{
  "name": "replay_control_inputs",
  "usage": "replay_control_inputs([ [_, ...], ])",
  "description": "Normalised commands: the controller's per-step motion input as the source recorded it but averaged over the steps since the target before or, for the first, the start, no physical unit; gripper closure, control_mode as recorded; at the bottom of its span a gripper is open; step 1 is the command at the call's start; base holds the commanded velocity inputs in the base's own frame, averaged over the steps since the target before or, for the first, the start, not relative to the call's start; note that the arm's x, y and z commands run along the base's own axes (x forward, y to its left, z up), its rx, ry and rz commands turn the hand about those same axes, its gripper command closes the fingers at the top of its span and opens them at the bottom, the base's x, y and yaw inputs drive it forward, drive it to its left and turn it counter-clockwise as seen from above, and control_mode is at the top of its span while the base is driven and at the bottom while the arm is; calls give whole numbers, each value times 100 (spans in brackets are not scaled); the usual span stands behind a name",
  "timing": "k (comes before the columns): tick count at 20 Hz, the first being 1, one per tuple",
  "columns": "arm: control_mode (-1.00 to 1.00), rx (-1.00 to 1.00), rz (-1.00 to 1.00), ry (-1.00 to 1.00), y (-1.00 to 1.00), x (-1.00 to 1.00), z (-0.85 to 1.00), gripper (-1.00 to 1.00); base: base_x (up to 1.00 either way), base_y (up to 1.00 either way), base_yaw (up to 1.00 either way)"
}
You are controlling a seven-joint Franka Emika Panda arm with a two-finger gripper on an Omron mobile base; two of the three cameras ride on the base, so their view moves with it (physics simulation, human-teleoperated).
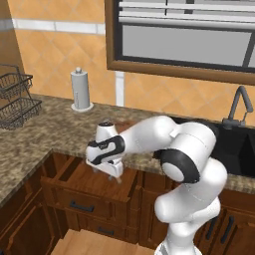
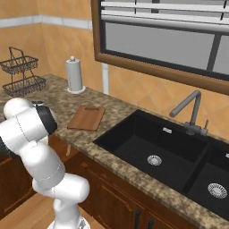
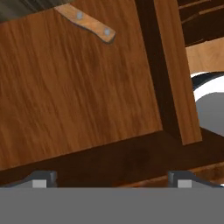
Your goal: Pick up the knife from the drawer and place it on the cutting board. Then place the meat from the plate to the cutting board.
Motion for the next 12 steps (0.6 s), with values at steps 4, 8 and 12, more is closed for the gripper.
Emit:
replay_control_inputs([
  [4, -100, -15, 1, 4, 15, 33, -45, -100, 0, 0, 0],
  [8, -100, -17, 4, 6, 3, 34, -57, -100, 0, 0, 0],
  [12, -100, -12, 11, 8, 0, 27, -54, -100, 0, 0, 0],
])
